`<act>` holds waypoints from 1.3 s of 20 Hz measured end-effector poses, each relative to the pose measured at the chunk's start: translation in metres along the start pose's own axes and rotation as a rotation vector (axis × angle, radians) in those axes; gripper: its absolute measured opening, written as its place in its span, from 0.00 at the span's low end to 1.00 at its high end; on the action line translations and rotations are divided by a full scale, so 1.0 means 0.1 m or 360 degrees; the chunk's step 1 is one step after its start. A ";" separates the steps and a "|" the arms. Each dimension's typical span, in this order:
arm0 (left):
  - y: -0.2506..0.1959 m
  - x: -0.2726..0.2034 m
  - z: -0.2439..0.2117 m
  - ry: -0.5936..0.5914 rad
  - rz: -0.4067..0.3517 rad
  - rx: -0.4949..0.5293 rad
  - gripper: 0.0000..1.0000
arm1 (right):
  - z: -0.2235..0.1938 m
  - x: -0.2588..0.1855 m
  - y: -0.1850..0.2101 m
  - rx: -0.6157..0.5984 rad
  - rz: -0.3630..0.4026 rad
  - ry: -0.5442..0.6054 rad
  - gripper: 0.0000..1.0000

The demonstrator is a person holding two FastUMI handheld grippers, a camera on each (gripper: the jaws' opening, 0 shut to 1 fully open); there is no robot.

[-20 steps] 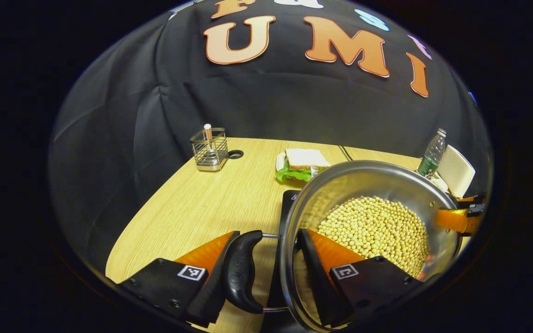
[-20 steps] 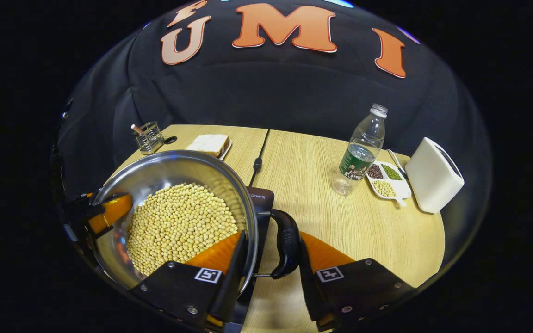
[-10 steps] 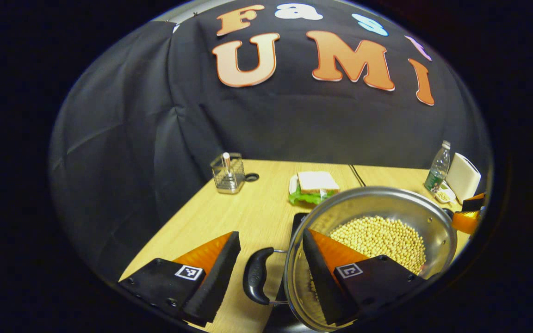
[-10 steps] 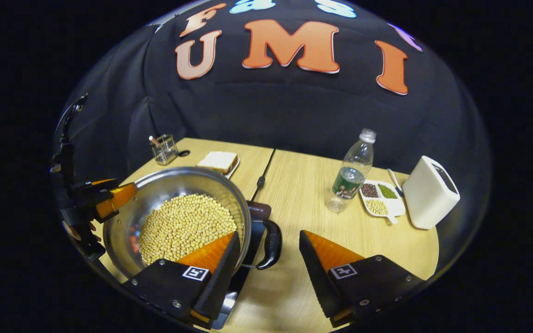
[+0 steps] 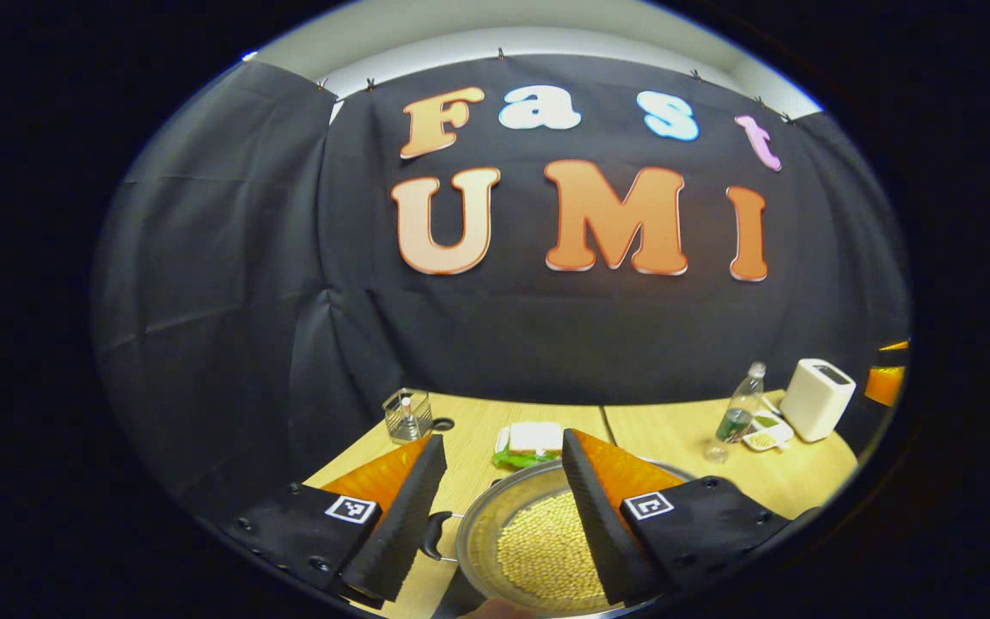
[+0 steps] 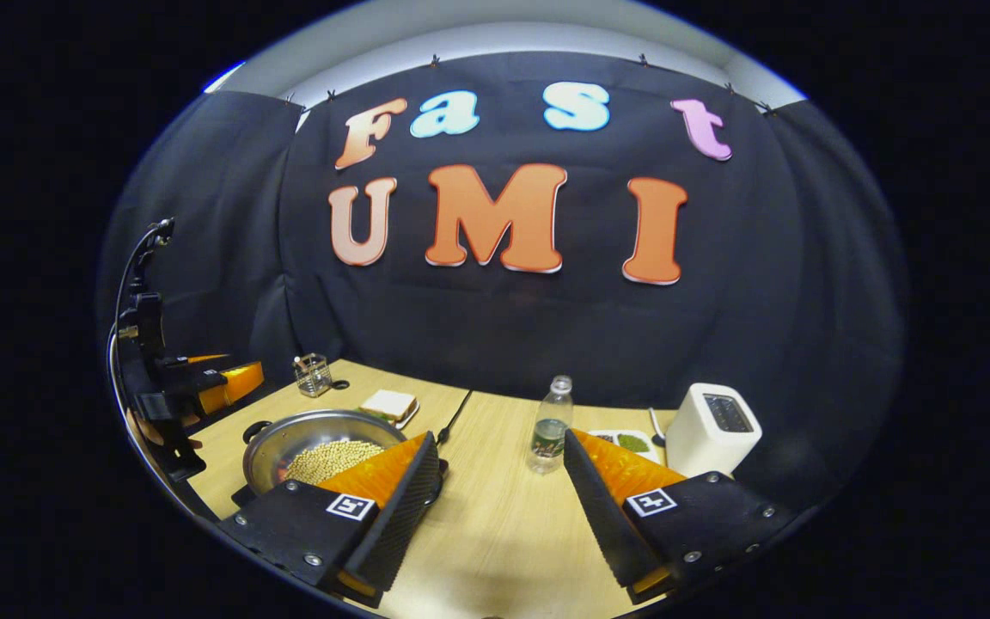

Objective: First push the handle of the pot to place it horizontally, then grasp the pot with both hands and set it on the induction cooktop.

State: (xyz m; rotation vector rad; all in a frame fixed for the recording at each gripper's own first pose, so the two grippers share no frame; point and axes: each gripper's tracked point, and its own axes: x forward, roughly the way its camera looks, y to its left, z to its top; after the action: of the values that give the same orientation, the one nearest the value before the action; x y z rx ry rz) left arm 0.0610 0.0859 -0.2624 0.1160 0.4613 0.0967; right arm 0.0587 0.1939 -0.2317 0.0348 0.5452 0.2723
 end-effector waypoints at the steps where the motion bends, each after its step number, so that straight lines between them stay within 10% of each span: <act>1: -0.07 -0.08 0.16 -0.0046 -0.0015 -0.0016 0.89 | 0.12 -0.13 -0.10 -0.0004 -0.0016 -0.0044 0.92; 10: -0.27 -1.08 1.54 -0.0527 -0.0105 -0.0133 0.93 | 1.04 -1.16 -0.92 -0.0009 -0.0215 -0.0447 0.94; 26: -0.26 -1.95 2.04 -0.0855 -0.0073 -0.0195 0.94 | 1.65 -1.83 -1.14 -0.0136 -0.0247 -0.0850 0.95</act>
State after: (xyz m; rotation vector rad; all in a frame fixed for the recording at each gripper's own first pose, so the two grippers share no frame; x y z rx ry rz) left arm -0.0193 0.0190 0.0009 0.0082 -0.0784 0.0451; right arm 0.0220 0.0424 -0.0101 -0.0177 0.0044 0.1253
